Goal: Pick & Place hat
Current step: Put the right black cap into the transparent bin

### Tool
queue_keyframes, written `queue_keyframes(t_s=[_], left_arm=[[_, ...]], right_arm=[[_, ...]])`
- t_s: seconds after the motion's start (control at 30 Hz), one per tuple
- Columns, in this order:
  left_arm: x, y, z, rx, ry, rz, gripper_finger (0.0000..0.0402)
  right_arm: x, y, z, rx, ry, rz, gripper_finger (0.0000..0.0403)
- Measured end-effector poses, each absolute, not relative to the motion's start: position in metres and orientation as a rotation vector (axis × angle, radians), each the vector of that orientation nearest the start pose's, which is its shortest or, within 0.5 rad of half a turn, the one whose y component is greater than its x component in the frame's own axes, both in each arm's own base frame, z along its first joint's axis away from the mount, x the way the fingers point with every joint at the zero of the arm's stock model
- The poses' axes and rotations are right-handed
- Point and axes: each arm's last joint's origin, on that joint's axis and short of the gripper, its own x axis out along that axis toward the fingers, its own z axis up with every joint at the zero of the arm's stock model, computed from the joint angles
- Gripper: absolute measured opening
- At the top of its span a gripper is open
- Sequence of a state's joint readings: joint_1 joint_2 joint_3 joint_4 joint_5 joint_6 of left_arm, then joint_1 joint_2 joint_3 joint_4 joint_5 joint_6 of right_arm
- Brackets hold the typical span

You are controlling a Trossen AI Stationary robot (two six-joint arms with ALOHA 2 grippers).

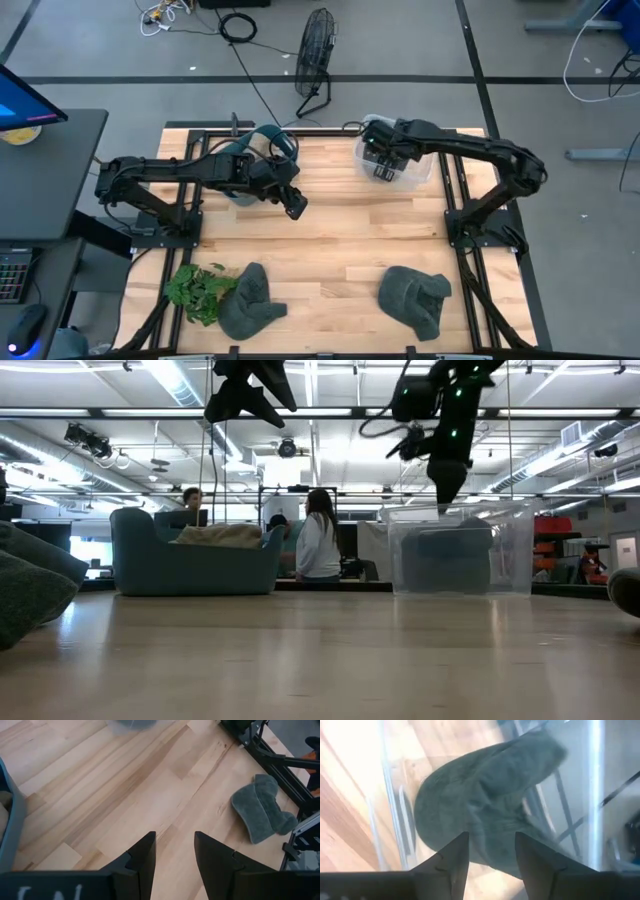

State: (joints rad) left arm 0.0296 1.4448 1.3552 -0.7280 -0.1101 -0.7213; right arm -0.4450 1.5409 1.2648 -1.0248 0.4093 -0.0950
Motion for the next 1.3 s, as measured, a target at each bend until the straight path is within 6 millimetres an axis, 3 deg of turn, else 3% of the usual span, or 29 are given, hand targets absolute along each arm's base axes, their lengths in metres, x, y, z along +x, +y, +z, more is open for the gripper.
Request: queue_keyframes(t_s=[0.13,0.23,0.43,0.57,0.77,0.97,1.13,1.3], left_arm=[[0.302,0.012,0.333,-0.646,0.732,0.42,0.0138],[0.302,0.012,0.333,-0.646,0.732,0.42,0.0138],[0.302,0.012,0.333,-0.65,0.732,0.421,0.0138],[0.302,0.012,0.333,-0.663,0.729,0.426,0.0138],[0.302,0.012,0.333,-0.676,0.727,0.432,0.0138],[0.302,0.012,0.333,-0.677,0.727,0.432,0.0138],[0.302,0.012,0.333,-0.675,0.722,0.429,0.0138],[0.303,0.012,0.334,-0.672,0.717,0.424,0.0138]], right_arm=[[0.241,-0.125,0.297,-0.067,1.3,-0.632,0.0157],[0.229,-0.11,0.331,-0.044,1.248,-0.538,0.0157],[0.208,-0.061,0.395,0.101,1.088,-0.134,0.0162],[0.196,-0.028,0.412,0.147,1.069,0.123,0.0173],[0.19,0.014,0.409,0.159,1.168,0.451,0.019],[0.19,0.053,0.389,0.097,1.274,0.662,0.0212],[0.19,0.079,0.356,0.078,1.382,0.727,0.0236],[0.194,0.111,0.31,0.077,1.385,0.764,0.025]])
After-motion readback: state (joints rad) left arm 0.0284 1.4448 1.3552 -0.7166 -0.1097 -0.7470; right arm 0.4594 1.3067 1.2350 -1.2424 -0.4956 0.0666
